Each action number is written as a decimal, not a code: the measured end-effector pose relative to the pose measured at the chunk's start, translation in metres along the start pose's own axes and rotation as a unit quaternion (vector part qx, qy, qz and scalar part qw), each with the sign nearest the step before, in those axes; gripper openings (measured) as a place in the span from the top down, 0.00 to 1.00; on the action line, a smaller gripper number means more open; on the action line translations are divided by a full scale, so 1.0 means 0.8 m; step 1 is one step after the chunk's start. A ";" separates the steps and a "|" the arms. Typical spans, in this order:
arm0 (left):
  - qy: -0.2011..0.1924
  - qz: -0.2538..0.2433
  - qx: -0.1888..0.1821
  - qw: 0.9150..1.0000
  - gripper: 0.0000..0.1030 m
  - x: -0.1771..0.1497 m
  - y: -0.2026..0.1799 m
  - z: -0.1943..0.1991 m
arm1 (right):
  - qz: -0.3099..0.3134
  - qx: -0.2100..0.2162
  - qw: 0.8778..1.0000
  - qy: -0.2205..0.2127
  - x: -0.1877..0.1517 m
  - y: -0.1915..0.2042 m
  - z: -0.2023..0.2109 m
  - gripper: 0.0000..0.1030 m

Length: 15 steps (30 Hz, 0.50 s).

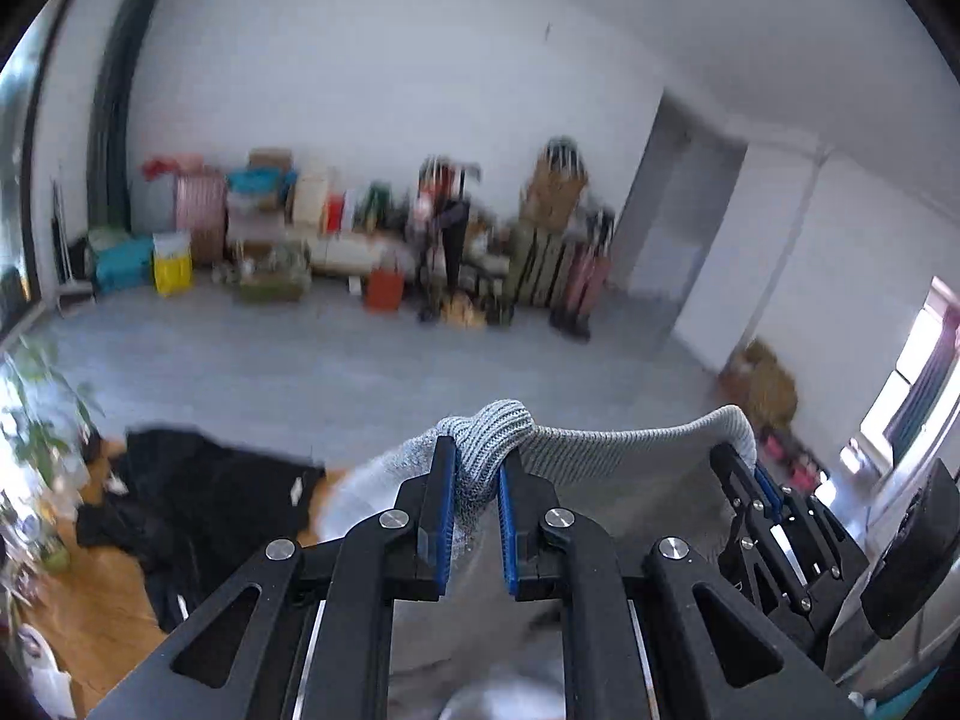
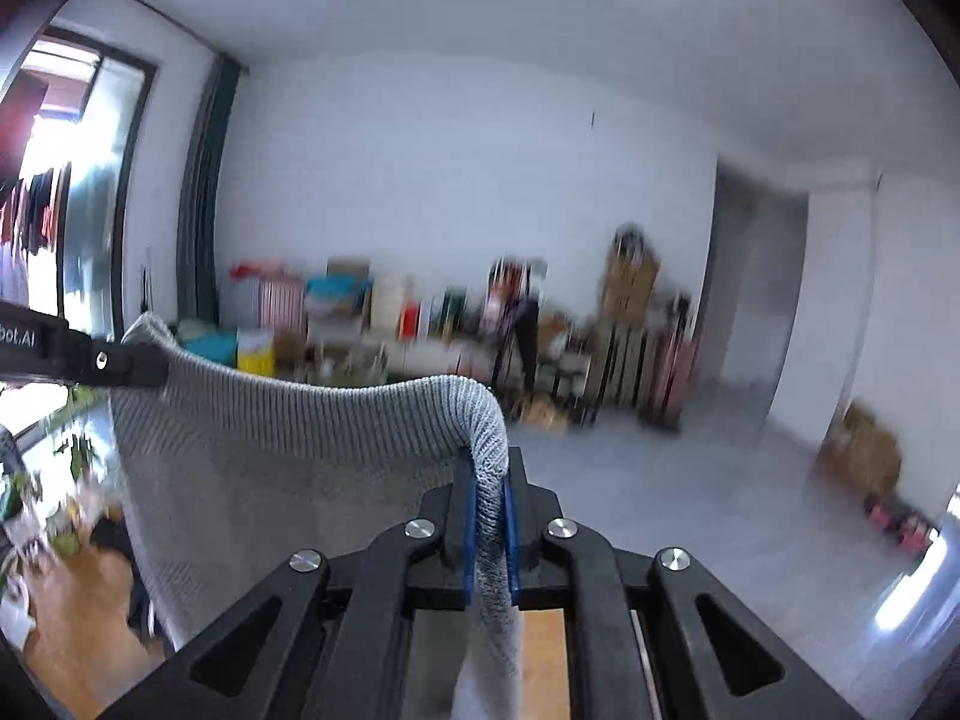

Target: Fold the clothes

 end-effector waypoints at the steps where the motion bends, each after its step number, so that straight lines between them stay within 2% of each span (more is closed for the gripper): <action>1: -0.019 -0.003 -0.002 1.000 0.88 0.022 -0.009 0.022 | 0.007 -0.008 1.000 -0.022 0.031 0.002 0.015 0.92; 5: -0.080 0.001 -0.022 0.997 0.88 0.095 -0.039 0.096 | 0.017 -0.035 0.995 -0.089 0.138 0.007 0.063 0.92; 7: -0.107 0.001 -0.043 0.993 0.88 0.118 -0.051 0.130 | 0.028 -0.052 0.990 -0.125 0.175 0.009 0.089 0.92; 10: -0.122 0.002 -0.054 0.991 0.88 0.133 -0.057 0.155 | 0.019 -0.064 0.985 -0.160 0.214 0.005 0.117 0.92; 13: -0.107 0.003 -0.046 0.993 0.87 0.115 -0.050 0.130 | 0.008 -0.059 0.984 -0.166 0.224 0.009 0.123 0.92; 15: -0.081 0.003 -0.054 0.995 0.88 0.103 -0.044 0.104 | 0.005 -0.059 0.986 -0.156 0.210 0.017 0.111 0.92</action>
Point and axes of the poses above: each gripper's, at about its wrist camera, not at the fingertips, and z roughly against the way its jaws point, y to its left, x to its top, the point moved 7 cm from there along -z, roughly the way its jaws point, and after that the axes turned 7 degrees about -y, right-handed, at the moved point
